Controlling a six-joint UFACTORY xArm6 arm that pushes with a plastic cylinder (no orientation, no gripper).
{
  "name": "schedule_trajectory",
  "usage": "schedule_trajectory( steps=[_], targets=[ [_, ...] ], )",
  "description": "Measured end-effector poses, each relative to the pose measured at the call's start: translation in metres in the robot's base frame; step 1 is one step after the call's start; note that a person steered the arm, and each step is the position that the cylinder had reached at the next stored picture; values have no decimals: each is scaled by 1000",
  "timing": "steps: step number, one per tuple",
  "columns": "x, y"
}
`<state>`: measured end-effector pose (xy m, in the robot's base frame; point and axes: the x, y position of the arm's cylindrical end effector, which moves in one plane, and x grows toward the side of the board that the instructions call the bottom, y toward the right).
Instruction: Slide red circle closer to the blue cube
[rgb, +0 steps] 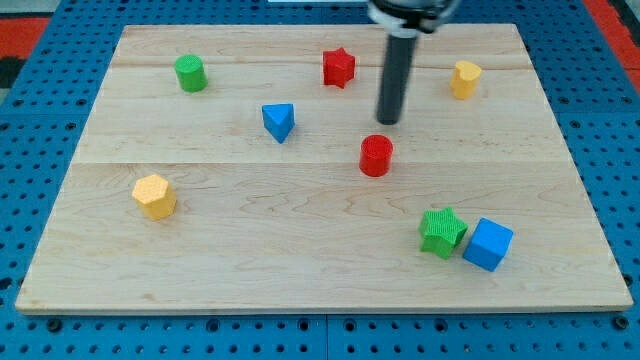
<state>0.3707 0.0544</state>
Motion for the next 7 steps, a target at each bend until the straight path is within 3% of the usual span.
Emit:
schedule_trajectory(
  steps=[1, 4, 7],
  targets=[
    [5, -23],
    [70, 3],
    [86, -13]
  ],
)
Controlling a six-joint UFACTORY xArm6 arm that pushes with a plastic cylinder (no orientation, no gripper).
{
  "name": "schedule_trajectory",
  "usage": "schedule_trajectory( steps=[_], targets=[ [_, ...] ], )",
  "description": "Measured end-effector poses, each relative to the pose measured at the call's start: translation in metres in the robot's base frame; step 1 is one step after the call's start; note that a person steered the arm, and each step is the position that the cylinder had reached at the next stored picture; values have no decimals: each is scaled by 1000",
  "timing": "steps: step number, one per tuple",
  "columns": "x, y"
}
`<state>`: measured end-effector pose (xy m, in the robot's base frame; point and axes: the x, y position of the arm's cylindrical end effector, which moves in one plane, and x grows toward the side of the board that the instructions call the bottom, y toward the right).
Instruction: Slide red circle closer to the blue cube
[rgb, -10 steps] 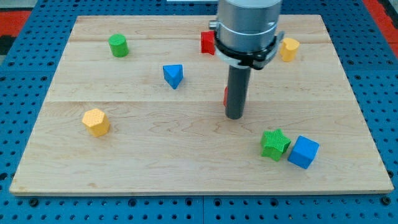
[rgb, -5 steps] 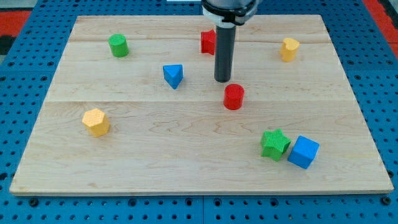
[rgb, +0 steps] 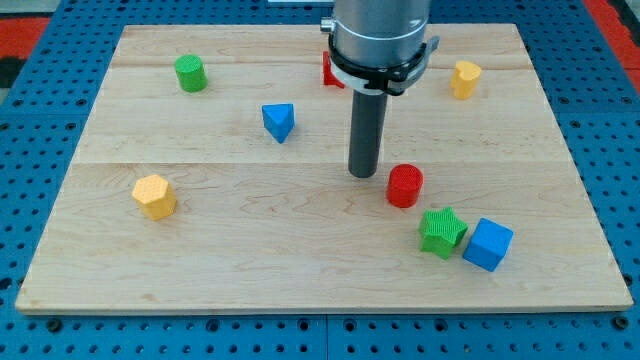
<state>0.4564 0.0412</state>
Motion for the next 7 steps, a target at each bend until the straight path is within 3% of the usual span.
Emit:
schedule_trajectory(
  steps=[3, 6, 7],
  targets=[
    [12, 66],
    [35, 109],
    [30, 99]
  ],
)
